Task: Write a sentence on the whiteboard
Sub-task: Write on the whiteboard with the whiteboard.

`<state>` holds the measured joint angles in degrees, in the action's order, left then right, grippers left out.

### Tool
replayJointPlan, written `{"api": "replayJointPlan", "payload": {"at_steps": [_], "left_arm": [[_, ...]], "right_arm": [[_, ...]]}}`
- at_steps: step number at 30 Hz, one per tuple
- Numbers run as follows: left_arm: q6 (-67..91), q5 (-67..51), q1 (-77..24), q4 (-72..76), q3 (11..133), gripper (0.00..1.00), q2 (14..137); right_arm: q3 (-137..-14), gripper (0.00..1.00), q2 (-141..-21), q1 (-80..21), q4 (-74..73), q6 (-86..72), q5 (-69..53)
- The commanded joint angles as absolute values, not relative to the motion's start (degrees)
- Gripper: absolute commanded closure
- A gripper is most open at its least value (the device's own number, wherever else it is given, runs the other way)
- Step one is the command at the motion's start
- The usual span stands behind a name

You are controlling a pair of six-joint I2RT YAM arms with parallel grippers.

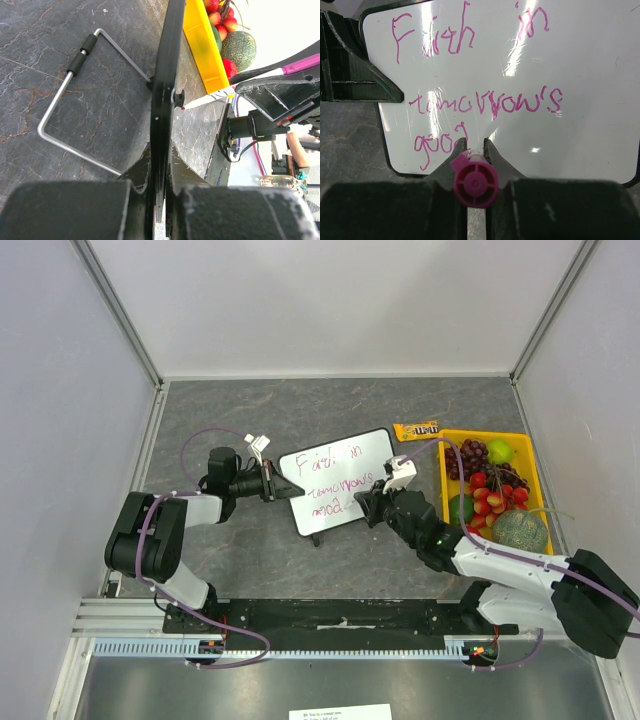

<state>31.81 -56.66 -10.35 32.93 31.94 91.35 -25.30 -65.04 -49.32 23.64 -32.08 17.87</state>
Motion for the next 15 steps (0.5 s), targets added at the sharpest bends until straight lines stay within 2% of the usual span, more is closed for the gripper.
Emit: {"api": "replayJointPlan", "payload": {"at_steps": [1,15], "left_arm": [[26.6,-46.0,-9.6,26.4,31.1,0.98,93.6],[26.6,-46.0,-9.7,26.3,31.1,0.98,93.6]], "right_arm": [[-27.4,1.0,-63.5,-49.1,23.1,-30.7,20.0],[-25.7,1.0,-68.9,-48.9,28.1,-31.4,21.5]]}}
